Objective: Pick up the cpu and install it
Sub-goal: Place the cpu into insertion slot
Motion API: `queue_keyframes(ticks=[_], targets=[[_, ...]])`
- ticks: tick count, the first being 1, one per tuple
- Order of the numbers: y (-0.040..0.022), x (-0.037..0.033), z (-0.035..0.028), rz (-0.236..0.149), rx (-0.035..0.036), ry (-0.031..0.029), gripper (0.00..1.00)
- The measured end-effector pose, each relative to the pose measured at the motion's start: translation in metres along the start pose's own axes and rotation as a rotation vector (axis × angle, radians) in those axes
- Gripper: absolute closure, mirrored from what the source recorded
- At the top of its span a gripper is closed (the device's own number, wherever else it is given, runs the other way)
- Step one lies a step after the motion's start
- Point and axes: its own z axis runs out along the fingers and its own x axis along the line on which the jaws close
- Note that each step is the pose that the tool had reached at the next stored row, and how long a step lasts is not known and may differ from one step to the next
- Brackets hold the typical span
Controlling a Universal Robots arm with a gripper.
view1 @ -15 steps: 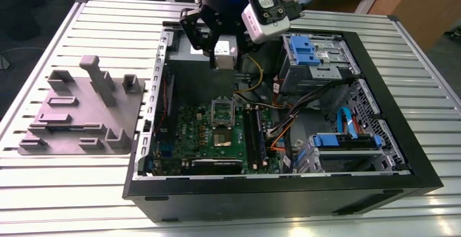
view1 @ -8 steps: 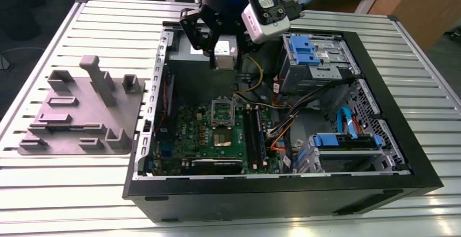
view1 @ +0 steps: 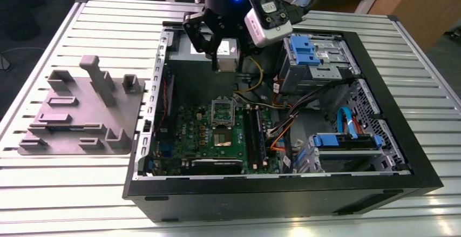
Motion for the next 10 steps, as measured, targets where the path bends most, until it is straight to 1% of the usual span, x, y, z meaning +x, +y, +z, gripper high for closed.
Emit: queue_keyframes(ticks=[2, 4, 6, 10], targets=[[-0.0041, -0.0011, 0.0010, 0.000, 0.0001, 0.0001, 0.53], [-0.0109, -0.0013, 0.0022, 0.000, -0.0001, -0.0001, 0.53], [-0.0153, -0.0014, 0.0040, 0.000, 0.0005, 0.0000, 0.53], [-0.0170, -0.0016, 0.0109, 0.000, 0.0013, 0.0000, 0.53]])
